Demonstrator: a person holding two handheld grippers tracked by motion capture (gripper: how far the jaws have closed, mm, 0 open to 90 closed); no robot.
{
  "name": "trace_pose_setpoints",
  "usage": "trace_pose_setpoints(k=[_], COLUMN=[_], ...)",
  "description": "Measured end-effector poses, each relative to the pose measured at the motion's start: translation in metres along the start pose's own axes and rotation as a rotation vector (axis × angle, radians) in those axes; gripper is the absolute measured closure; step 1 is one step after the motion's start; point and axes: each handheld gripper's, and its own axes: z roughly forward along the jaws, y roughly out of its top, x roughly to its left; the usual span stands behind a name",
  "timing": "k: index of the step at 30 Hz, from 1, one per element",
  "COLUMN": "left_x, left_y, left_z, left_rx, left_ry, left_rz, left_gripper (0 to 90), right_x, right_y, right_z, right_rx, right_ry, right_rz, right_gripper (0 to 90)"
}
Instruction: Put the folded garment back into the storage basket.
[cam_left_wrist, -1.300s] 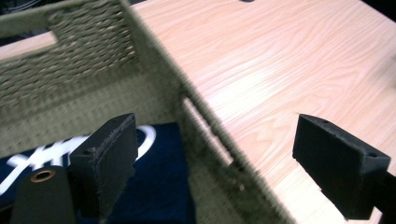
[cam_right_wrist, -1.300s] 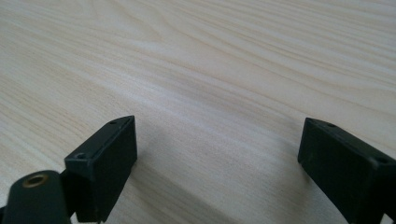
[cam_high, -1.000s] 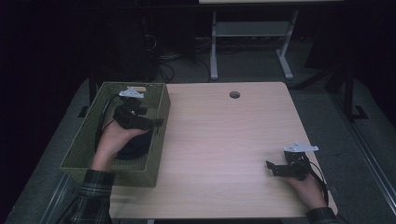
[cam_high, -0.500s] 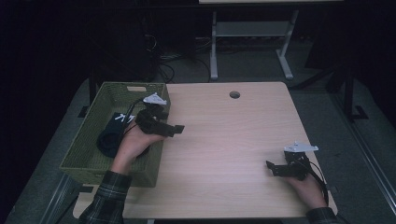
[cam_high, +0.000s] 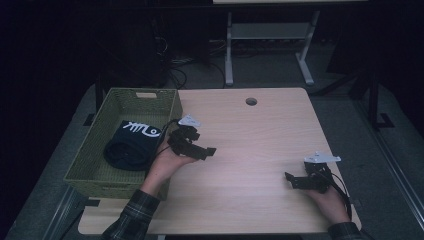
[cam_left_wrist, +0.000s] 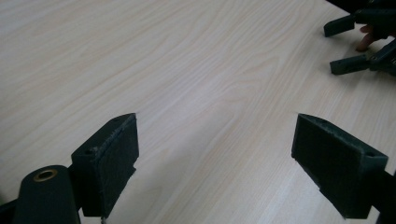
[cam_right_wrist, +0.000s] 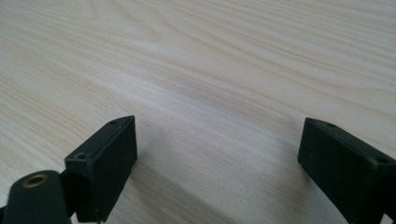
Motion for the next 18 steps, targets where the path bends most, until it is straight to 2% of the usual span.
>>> trace_pose_setpoints(k=[6,11,18], left_x=[-0.009,-0.015,-0.021], left_y=[-0.008,-0.017,-0.035], left_z=[0.016,0.026,0.046], left_rx=[0.012,0.001,0.019], left_ry=[0.011,0.020,0.034], left_rz=[0.026,0.032,0.031], left_gripper=[14.0,14.0,14.0], right_x=[0.000,0.000,0.000], right_y=[0.000,0.000,0.000], right_z=[0.000,0.000,0.000], right_rx=[0.000,0.000,0.000], right_ry=[0.000,0.000,0.000], right_rz=[0.000,0.000,-0.001], right_gripper=[11.4,11.5,11.5])
